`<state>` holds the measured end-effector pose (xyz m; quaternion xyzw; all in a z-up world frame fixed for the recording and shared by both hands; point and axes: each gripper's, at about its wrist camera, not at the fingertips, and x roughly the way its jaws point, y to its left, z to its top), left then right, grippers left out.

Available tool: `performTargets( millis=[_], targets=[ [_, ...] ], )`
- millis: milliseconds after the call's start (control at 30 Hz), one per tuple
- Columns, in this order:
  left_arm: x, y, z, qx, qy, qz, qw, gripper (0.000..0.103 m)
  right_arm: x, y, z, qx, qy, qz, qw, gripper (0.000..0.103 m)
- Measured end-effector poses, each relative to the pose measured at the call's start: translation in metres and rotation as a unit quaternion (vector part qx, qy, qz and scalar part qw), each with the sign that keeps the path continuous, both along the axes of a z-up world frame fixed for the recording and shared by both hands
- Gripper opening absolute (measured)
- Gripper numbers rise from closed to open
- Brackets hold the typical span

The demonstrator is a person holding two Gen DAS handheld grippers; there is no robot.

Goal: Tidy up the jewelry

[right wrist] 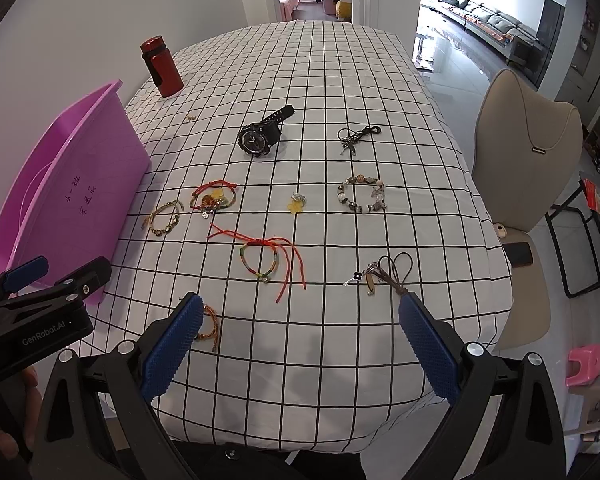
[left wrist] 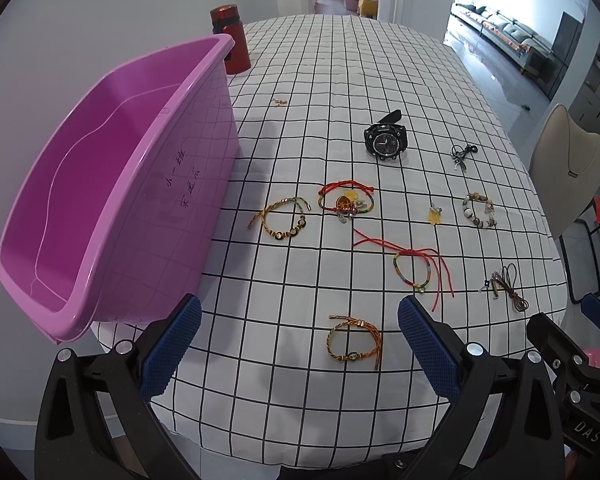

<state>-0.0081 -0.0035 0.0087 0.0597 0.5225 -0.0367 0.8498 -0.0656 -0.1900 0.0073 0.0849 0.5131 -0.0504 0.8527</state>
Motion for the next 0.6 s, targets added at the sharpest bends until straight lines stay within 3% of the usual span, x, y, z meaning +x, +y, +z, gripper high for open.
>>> performTargets(
  millis=[600],
  targets=[
    [0.0044, 0.0084, -0.0050, -0.006, 0.004, -0.014, 0.9999, 0.097, -0.0011, 0.0079, -0.0048, 0.004, -0.002, -0.004, 1.000, 0.094]
  ],
)
